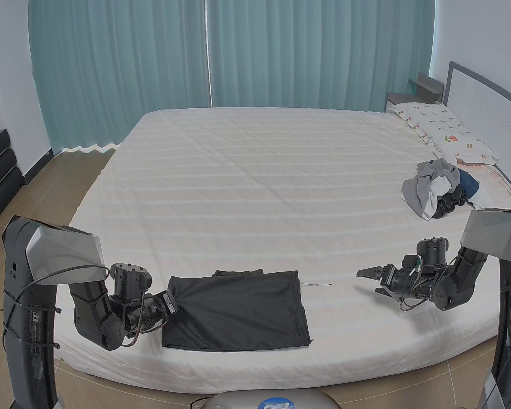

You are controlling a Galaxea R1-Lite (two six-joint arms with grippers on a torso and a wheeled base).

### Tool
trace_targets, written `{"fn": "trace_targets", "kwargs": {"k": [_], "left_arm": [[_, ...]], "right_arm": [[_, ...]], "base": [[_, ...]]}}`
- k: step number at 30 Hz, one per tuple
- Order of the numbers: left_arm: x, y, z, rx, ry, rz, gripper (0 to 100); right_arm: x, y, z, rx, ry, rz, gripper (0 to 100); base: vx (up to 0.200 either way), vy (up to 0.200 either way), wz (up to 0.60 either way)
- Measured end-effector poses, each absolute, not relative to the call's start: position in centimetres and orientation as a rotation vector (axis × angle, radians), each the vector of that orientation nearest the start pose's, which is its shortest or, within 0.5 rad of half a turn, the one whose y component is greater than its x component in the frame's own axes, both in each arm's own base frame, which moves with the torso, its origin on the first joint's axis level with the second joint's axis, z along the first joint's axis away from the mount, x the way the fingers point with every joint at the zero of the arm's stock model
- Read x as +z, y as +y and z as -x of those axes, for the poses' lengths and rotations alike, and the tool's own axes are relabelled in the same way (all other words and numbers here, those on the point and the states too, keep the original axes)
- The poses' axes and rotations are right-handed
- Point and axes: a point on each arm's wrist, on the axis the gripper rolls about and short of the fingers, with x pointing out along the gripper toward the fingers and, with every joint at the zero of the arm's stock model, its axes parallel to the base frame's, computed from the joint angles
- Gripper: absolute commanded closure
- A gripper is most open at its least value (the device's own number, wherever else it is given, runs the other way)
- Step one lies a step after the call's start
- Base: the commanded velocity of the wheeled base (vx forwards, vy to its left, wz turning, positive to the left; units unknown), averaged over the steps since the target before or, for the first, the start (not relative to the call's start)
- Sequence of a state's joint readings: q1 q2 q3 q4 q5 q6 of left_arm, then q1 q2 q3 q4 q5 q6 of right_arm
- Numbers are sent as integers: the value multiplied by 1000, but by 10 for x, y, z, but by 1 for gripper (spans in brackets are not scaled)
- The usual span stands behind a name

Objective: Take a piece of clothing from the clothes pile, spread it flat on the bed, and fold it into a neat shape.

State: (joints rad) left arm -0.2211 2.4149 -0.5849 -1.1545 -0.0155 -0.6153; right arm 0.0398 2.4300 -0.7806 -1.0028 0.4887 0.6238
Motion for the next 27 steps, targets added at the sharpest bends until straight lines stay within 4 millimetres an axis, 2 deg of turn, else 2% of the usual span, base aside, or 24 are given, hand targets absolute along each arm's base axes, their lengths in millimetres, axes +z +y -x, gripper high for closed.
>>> {"fn": "trace_targets", "kwargs": {"k": [6, 7, 22, 27], "left_arm": [[-54, -73, -323, -11, 725, 521, 100], [-54, -73, -322, -11, 726, 521, 0], [-52, -72, -322, 15, 724, 597, 0], [-41, -63, -326, 32, 693, 684, 0]], "right_arm": [[-45, 25, -368, 297, 783, -733, 0], [-45, 25, -368, 296, 783, -733, 0], [-46, 25, -367, 298, 784, -725, 0], [-45, 25, -367, 295, 784, -731, 0]], "base": [[0, 0, 0], [0, 0, 0], [0, 0, 0], [0, 0, 0]]}}
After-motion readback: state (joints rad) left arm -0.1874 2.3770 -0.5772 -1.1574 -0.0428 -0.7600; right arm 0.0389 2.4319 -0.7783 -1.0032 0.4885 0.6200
